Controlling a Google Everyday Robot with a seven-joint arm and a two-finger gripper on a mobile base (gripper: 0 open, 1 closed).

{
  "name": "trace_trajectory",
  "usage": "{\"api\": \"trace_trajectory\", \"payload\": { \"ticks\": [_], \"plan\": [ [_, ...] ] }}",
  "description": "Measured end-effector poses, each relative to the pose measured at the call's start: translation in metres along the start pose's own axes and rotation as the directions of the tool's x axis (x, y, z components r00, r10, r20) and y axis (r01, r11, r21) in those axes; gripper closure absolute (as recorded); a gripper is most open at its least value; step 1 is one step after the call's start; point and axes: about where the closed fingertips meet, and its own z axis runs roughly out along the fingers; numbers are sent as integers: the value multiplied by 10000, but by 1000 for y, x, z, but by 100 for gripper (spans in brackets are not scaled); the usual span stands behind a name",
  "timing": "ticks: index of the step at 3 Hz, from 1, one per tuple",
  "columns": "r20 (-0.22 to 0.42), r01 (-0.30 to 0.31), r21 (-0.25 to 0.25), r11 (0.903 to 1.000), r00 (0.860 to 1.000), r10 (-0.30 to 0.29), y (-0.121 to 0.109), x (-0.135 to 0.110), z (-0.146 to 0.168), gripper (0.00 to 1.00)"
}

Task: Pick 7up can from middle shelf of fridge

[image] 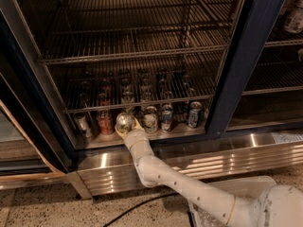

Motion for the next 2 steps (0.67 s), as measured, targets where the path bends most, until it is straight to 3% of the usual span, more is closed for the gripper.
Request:
{"api": "trace_trajectory", "payload": {
  "ticks": [1,2],
  "plan": [
    [80,-429,-685,9967,9990,435,7,-14,-11,100],
    [80,-430,-689,9967,9990,437,7,-14,-11,100]
  ]
}}
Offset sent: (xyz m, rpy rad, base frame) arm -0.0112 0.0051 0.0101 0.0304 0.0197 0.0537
